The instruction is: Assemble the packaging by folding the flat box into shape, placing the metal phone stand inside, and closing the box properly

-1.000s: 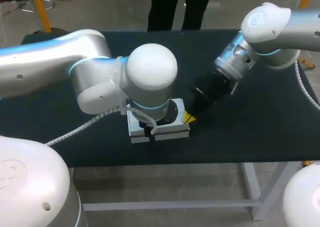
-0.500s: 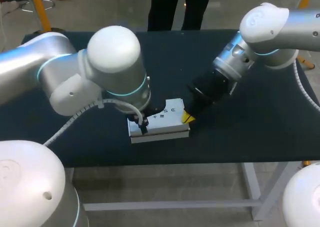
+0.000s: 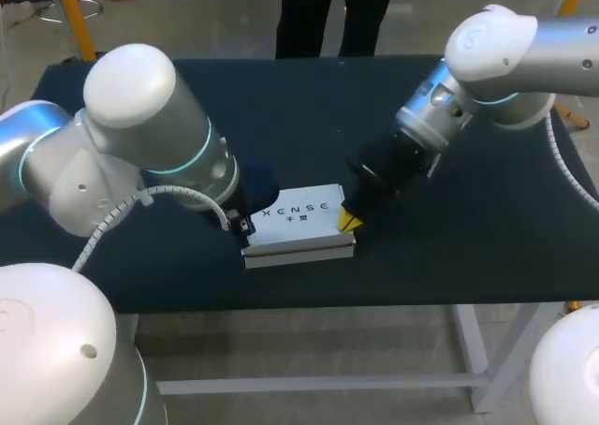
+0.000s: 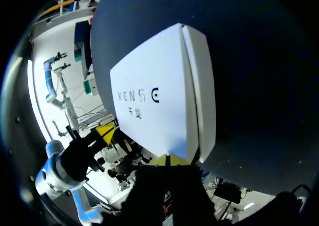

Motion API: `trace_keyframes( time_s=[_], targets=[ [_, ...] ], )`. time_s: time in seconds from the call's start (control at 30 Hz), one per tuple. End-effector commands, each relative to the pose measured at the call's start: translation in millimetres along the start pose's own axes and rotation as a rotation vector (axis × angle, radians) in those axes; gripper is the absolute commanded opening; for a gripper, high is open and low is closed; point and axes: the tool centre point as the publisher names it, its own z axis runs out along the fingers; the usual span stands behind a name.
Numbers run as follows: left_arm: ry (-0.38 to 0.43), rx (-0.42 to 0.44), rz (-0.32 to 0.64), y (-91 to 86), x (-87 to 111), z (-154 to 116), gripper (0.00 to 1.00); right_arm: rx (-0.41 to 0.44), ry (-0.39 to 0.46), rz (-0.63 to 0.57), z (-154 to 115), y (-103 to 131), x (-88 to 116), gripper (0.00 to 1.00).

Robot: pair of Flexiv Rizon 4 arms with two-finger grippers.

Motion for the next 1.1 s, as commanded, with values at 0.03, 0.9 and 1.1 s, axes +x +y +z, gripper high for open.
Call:
trace_keyframes(
  time_s=[0.03, 0.9, 1.1],
  targets=[
    [0.016, -0.017, 0.002, -4.5, -0.9, 10.6, 0.0, 0.002, -0.002, 0.002, 2.9, 1.5, 0.1, 0.0],
    [0.06, -0.032, 0.011, 1.1, 4.0, 30.6, 0.0, 0.032, 0.007, 0.056, 12.8, 14.8, -16.7, 0.0],
    [0.073, -0.029, 0.007, 3.8, 6.4, 37.9, 0.0, 0.041, 0.01, 0.067, 15.2, 18.0, -20.1, 0.0]
  ],
)
